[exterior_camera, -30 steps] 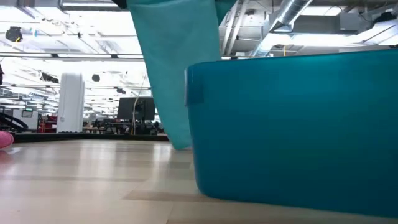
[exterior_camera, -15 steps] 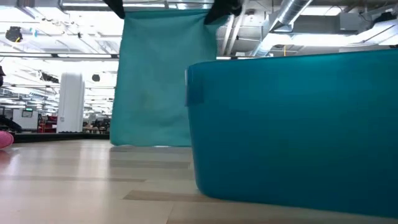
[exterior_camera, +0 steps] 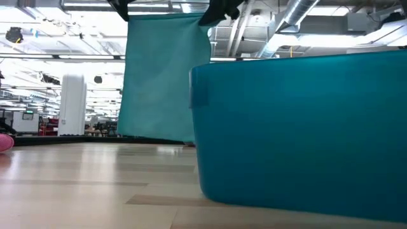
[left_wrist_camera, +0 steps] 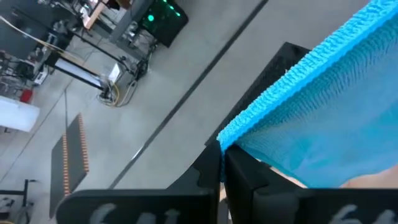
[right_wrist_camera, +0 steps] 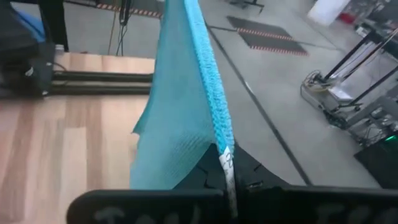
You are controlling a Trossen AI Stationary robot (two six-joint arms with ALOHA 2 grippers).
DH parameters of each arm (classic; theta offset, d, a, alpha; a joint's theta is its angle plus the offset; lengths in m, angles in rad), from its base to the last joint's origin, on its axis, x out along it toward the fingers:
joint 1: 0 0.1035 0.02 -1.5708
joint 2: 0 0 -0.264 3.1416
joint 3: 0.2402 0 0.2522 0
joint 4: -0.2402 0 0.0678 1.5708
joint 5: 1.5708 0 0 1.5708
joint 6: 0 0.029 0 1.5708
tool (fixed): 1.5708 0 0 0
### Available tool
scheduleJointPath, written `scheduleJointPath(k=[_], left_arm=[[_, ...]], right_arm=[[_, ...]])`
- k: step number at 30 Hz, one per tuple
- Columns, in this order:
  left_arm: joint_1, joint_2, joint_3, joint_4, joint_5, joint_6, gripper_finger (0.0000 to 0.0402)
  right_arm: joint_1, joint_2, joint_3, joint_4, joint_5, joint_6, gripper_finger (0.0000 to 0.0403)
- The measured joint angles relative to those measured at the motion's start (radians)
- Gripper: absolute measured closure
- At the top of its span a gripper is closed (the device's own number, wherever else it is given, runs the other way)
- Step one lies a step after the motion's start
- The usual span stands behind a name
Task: Fold microfiber towels
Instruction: Fold the blue microfiber cloth
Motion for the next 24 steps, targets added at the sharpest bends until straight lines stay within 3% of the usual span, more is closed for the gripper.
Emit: scheduleJointPath(k=[6,12,15,24], left_arm=[[-0.038,0.0,0.0,-0.065,0.004,-0.034,0.0401],[-0.126,-0.001,-0.002,-0.253,0.1,-0.236,0.0401],[-0.195,-0.002,-0.02,-0.331,0.151,-0.357,0.0401],[-0.49,-0.014,-0.126,-0.325,0.304,-0.62,0.0401]], right_arm=[[0.009,-0.001,0.0,-0.041,-0.02,0.009,0.0392],[0.059,0.007,0.0,-0.117,-0.08,0.068,0.0389],[0.101,0.007,-0.01,-0.159,-0.1,0.109,0.0392],[0.274,0.008,-0.16,-0.17,-0.103,0.235,0.0388]])
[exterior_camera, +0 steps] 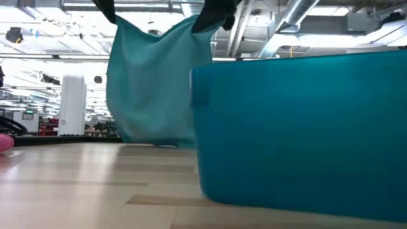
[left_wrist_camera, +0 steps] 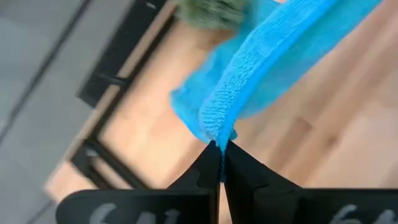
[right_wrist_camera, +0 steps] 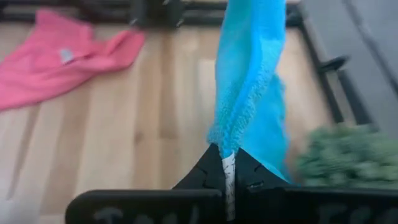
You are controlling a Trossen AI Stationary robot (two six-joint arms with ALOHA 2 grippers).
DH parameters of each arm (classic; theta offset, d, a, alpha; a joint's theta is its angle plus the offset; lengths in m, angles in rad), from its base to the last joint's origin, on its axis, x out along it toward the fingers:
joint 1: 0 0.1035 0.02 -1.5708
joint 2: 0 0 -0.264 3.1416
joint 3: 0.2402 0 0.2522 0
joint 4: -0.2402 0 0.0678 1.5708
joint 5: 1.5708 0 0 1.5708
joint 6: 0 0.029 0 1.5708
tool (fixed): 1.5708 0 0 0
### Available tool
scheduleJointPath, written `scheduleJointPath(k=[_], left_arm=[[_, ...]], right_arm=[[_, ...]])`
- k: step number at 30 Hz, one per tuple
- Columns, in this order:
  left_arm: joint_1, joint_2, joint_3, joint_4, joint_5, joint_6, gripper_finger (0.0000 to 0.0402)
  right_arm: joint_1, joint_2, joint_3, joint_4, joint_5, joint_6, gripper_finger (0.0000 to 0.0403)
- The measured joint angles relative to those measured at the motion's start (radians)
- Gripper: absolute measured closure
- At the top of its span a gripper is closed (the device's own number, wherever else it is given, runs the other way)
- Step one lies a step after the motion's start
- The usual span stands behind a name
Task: Fold microfiber towels
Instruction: Fold the blue microfiber cloth
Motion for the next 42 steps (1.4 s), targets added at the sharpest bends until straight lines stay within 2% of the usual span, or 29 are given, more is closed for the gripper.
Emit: scheduleJointPath(k=[7,13,20,27,31,36,39,42], left_arm=[[-0.227,0.001,-0.136,0.002,0.057,-0.222,0.0401],[-0.336,0.002,-0.269,0.01,0.053,-0.383,0.0401],[-0.336,0.002,-0.378,0.052,-0.021,-0.412,0.0401],[-0.27,0.001,-0.488,0.163,-0.009,-0.346,0.0401],[-0.231,0.002,-0.526,0.207,-0.003,-0.315,0.0401],[-0.22,-0.004,-0.526,0.205,0.06,-0.339,0.0401],[-0.236,-0.01,-0.526,0.206,0.128,-0.37,0.0401],[-0.263,-0.011,-0.526,0.203,0.138,-0.392,0.0401]], right_arm=[[0.114,0.001,-0.11,0.07,0.0,0.094,0.0388],[0.167,0.001,-0.191,0.139,0.004,0.136,0.0386],[0.091,0.001,-0.313,0.28,0.005,0.146,0.0383],[0.005,0.001,-0.452,0.403,-0.034,0.171,0.0371],[-0.032,0.001,-0.479,0.419,-0.081,0.196,0.0376],[-0.014,-0.018,-0.48,0.418,-0.191,0.244,0.0381],[0.019,-0.042,-0.48,0.406,-0.206,0.268,0.038],[0.056,-0.062,-0.48,0.399,-0.205,0.269,0.0377]])
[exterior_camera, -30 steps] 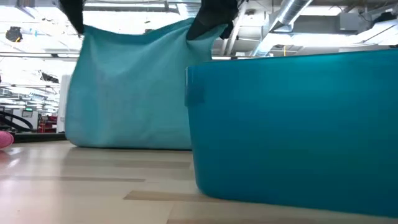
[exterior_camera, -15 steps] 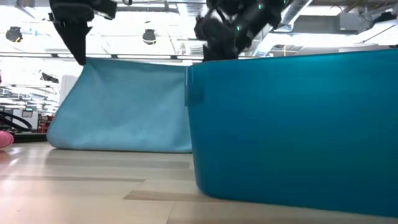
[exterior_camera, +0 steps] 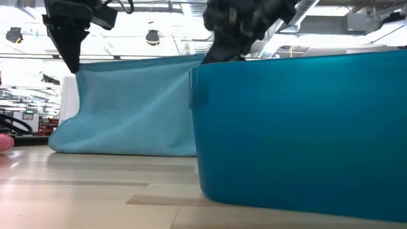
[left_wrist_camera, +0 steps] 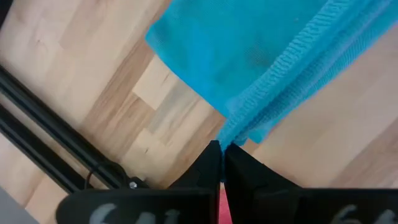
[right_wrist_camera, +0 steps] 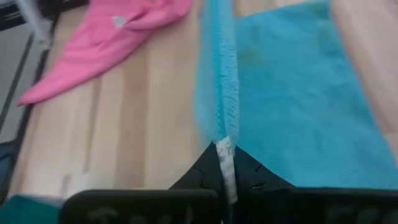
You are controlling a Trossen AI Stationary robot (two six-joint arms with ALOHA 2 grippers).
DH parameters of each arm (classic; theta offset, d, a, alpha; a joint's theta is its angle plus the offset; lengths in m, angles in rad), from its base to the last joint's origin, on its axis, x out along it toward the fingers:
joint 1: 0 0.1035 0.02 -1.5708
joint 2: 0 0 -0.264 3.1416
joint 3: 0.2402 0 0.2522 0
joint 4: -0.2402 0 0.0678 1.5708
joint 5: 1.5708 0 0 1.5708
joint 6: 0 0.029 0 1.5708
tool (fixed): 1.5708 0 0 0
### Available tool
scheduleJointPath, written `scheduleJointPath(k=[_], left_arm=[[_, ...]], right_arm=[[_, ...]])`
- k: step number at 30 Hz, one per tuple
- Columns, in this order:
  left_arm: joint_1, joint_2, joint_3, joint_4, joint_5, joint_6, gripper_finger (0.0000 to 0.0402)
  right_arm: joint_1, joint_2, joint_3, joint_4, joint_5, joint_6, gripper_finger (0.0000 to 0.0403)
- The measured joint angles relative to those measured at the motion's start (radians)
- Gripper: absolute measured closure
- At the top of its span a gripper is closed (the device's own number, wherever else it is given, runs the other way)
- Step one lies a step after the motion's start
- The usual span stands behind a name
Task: Fold microfiber towels
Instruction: Fold the blue microfiber cloth
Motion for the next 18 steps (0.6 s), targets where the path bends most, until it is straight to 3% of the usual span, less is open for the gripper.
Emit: scheduleJointPath(k=[12,18], left_arm=[[-0.041,-0.011,0.001,-0.025,-0.014,-0.064,0.0401],[-0.03,-0.005,0.001,-0.025,-0.09,-0.04,0.0401]], right_arm=[[0.021,0.049,0.0,-0.019,0.0,0.012,0.0375],[-0.031,0.107,0.0,-0.021,0.002,0.001,0.0368]])
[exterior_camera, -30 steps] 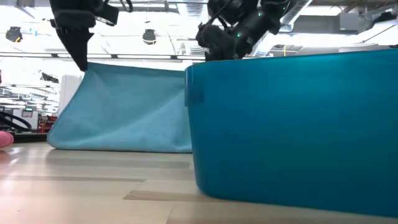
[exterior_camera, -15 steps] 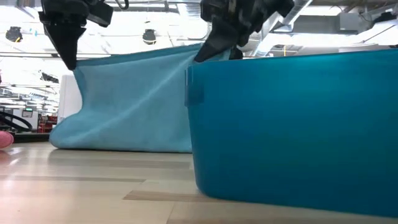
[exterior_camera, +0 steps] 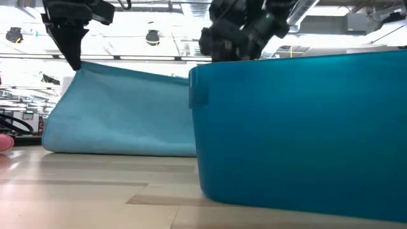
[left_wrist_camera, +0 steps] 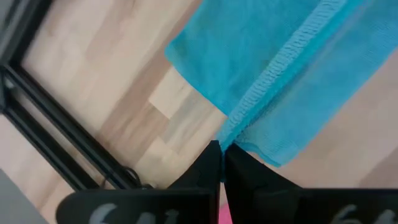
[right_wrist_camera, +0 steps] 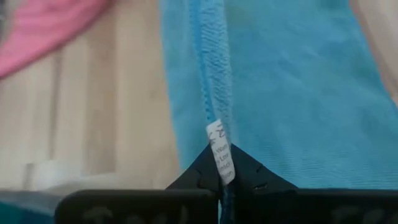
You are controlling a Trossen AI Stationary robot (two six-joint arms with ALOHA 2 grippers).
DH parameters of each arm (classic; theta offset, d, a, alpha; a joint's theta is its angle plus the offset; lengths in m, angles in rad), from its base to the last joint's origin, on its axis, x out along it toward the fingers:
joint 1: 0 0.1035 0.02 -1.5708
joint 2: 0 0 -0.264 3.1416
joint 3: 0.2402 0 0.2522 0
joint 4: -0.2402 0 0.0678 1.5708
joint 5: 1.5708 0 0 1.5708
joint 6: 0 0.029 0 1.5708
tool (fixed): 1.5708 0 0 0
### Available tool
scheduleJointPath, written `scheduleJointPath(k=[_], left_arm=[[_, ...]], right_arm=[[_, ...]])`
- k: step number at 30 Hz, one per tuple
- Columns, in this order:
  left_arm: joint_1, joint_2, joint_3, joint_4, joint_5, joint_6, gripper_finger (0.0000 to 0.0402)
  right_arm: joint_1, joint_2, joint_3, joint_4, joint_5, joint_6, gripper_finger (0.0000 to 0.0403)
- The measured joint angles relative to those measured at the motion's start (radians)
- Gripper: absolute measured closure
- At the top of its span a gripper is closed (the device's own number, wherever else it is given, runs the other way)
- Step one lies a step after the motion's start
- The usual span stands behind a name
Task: Fold microfiber towels
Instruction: Fold the blue microfiber cloth
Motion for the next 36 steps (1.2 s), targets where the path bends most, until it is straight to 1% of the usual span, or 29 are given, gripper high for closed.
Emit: scheduleJointPath(k=[5,10,17,23,28,31,36], left_arm=[[0.03,0.016,-0.001,0.053,-0.024,0.055,0.0401],[0.054,0.058,-0.001,0.091,-0.023,0.113,0.0401],[0.055,0.076,-0.001,0.07,-0.022,0.093,0.0401],[0.04,0.072,0.0,0.014,-0.025,0.029,0.0401],[0.04,0.084,-0.001,0.049,-0.037,0.055,0.0401],[0.04,0.103,-0.002,0.055,-0.07,0.06,0.0401],[0.051,0.109,-0.068,0.094,-0.078,0.06,0.0401]], right_arm=[[-0.039,0.054,-0.001,0.003,-0.004,-0.003,0.0368],[-0.058,0.067,-0.001,-0.018,-0.003,-0.003,0.0368],[-0.042,0.033,-0.003,-0.044,-0.006,-0.003,0.0371],[-0.013,0.01,0.0,-0.021,-0.004,-0.005,0.0372],[-0.019,0.03,-0.001,-0.016,-0.003,-0.011,0.0374],[-0.025,0.039,-0.002,-0.018,-0.001,-0.012,0.0372],[-0.045,0.039,-0.029,0.034,0.001,-0.013,0.0373]])
